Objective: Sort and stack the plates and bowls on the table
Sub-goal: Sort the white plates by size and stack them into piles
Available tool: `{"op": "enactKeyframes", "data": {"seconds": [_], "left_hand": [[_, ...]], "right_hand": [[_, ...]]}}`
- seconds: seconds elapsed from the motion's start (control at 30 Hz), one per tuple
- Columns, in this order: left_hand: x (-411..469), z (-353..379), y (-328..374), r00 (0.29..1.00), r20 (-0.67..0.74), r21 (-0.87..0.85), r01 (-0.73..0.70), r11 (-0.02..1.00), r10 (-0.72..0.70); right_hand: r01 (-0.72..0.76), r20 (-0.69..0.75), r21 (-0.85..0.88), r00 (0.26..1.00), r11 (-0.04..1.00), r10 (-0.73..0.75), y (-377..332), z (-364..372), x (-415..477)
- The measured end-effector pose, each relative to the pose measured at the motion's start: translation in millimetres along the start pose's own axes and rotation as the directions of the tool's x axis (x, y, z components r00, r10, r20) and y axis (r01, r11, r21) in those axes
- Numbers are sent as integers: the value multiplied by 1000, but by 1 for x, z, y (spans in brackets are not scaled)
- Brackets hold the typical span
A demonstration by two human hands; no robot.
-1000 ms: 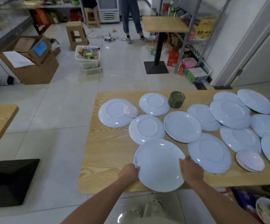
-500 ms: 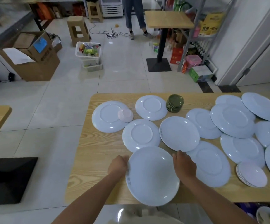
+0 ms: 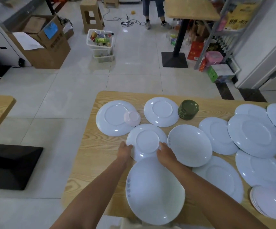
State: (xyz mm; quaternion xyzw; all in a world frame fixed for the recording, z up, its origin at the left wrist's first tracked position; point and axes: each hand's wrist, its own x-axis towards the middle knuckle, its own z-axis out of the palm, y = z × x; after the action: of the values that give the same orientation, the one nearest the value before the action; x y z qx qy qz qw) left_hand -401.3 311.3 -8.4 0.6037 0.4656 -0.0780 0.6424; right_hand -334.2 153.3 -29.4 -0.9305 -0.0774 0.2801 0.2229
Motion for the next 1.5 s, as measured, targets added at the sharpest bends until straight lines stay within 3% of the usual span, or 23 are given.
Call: {"op": "enactKeyframes", "data": {"seconds": [0.37,0.6,0.7,0.8,0.9,1.07,1.2,1.37,1.5], "left_hand": [[17,2,1,994,27,-155,113,981,-110],[22,-6,-9,992,-56,-10,114,993,-114],[16,-10,-11,962,-218,153,199,968,-164],[11,-13,-17,934,-299,136,246,960,-197],[8,-17,-19,926,-316,139,259,956,-205],[15,-32,-20,945,-268,219,250,943,-188],[16,-43,-21,932,-253,119,296,948,-260],[13,-57,-26,922,-204,-293,262,919,-328],[10,-70,-27,935,-179,-380,221,898,-306]], "right_hand": [[21,178,-72,984,997,-8,10,6,-1],[71,226,-109,973,992,-45,-2,7,-17],[40,232,6,972,999,-40,-11,4,-25],[-94,144,255,988,962,58,-22,2,-23],[-196,168,415,976,889,136,-28,2,-16],[-290,252,443,948,848,192,-29,1,-9],[-298,264,464,945,834,191,-30,0,-9],[-264,286,467,948,844,139,-40,5,-8],[-232,306,425,946,875,103,-46,12,-8]]}}
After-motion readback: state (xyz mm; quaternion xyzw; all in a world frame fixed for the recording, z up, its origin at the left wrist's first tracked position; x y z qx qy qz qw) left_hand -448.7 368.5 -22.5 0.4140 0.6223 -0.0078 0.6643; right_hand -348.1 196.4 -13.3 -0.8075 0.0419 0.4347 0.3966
